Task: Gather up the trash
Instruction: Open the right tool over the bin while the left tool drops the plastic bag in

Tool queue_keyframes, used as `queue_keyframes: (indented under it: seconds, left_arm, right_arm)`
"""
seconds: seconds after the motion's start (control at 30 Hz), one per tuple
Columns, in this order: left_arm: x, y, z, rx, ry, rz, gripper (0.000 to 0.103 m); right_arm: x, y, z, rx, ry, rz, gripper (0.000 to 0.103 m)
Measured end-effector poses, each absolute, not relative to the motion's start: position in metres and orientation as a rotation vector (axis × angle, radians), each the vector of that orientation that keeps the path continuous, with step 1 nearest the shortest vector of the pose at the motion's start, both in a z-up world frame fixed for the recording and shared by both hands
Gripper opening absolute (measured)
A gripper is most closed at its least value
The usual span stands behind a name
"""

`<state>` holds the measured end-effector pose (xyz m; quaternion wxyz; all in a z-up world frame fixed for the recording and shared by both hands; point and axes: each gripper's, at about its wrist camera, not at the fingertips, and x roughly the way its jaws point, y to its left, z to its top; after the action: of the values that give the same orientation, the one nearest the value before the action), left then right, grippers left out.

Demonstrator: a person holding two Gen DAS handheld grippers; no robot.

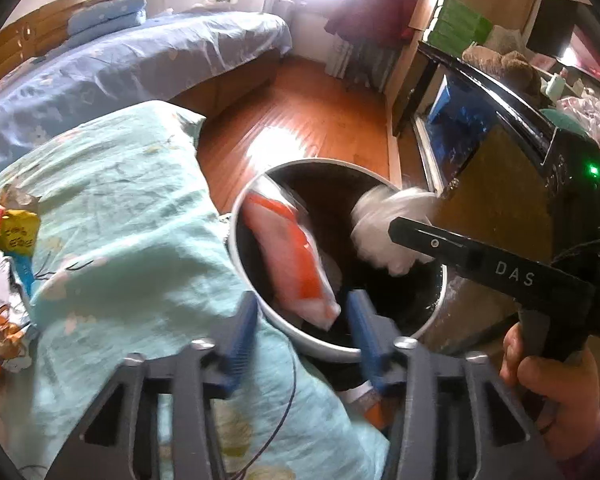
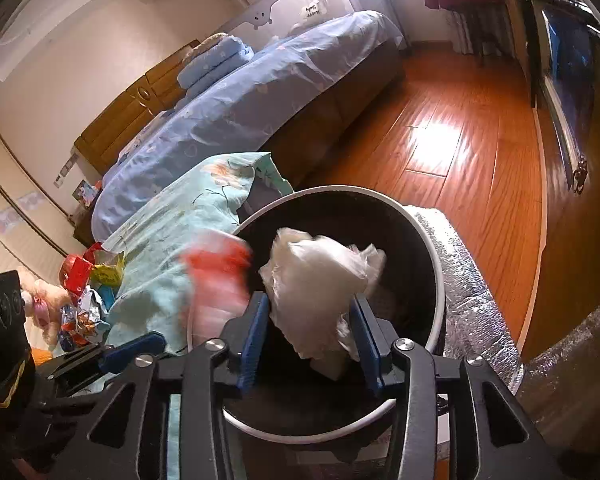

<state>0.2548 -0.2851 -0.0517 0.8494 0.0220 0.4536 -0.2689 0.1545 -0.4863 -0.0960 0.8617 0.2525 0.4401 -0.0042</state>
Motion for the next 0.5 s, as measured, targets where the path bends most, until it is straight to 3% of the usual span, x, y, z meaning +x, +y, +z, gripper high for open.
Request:
queue_keyframes:
  seconds: [0.03, 0.1, 0.5]
  left_arm:
    - [0.252, -0.283, -0.051, 0.044, 0.950, -0.561, 0.051]
    - [0.245, -0.276, -0.051, 0.030, 0.944, -0.552, 0.051]
    - [0.195, -0.204, -0.050, -0.076, 0.908, -0.438, 0.054]
  right_arm:
    - [0.154, -0.487, -0.095, 0.535, 0.919, -0.010, 0.061]
    - [0.152, -0.486, -0.093, 0.542, 0.905, -0.012, 0.068]
    - [0.138, -0.444, -0.081, 0.530, 0.873, 0.039, 0.075]
